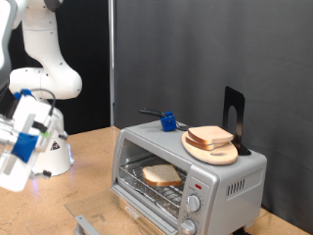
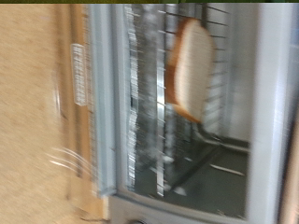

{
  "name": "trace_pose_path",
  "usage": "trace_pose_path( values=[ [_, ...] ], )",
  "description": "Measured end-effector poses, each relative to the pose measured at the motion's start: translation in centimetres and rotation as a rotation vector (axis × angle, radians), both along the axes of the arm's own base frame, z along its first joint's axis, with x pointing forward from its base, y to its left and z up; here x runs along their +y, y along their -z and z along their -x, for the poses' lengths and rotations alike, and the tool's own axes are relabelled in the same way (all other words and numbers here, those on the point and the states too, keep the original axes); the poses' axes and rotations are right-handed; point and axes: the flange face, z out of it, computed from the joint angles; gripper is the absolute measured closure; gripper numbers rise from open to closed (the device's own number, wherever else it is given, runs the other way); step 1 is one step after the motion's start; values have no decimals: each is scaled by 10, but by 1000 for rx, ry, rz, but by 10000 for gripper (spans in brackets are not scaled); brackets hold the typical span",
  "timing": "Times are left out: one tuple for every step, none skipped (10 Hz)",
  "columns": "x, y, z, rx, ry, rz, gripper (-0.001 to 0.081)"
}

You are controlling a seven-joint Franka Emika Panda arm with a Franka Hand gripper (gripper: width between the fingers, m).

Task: Make a piece of toast with the oven

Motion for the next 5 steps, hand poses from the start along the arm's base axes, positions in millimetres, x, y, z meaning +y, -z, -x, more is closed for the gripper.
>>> trace_pose_path(
  values=[
    [6,15,4,-2,-5,23,124],
    [12,28,8,-6,-14,36,124],
    [16,41,12,-7,-26,40,124],
    [20,54,16,-5,-34,44,124],
    [23,66,20,0,-41,55,124]
  ],
)
